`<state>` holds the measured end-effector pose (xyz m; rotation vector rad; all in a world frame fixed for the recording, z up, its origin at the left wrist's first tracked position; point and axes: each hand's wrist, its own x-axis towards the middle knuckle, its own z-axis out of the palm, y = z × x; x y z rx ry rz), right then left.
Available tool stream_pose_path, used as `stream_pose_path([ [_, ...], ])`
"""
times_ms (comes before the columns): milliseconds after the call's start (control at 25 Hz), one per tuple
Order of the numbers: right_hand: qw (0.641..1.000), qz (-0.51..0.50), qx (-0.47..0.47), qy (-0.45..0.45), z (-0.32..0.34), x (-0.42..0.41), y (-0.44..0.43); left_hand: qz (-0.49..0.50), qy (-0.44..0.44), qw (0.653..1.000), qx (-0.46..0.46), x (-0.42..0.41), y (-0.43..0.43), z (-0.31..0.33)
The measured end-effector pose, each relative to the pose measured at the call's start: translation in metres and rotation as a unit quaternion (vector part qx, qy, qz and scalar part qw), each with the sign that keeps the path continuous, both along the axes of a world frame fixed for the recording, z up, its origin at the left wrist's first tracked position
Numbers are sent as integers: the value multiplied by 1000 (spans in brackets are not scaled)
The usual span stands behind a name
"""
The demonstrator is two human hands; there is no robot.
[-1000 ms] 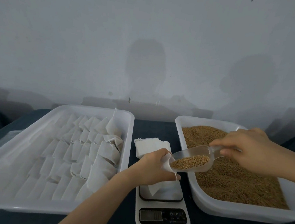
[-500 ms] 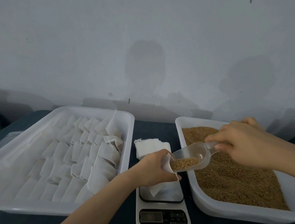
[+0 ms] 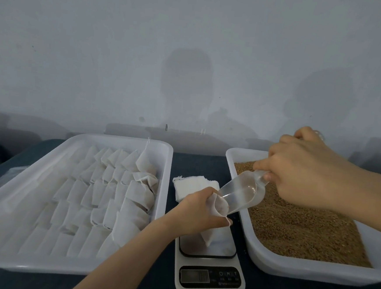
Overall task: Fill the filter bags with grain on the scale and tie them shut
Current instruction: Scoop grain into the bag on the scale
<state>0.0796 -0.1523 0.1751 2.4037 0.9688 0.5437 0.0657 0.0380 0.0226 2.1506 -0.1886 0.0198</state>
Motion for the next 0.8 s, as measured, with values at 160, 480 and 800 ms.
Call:
stream_pose_path([
  [160, 996, 41, -19, -72, 0, -14, 11, 20, 6, 1000, 9, 1, 2, 0],
  [480, 996, 49, -13, -72, -5, -24, 9, 42, 8, 999, 22, 2, 5, -1],
  [800, 974, 53, 176, -132, -4, 0, -50, 45, 5, 999, 21, 2, 5, -3],
])
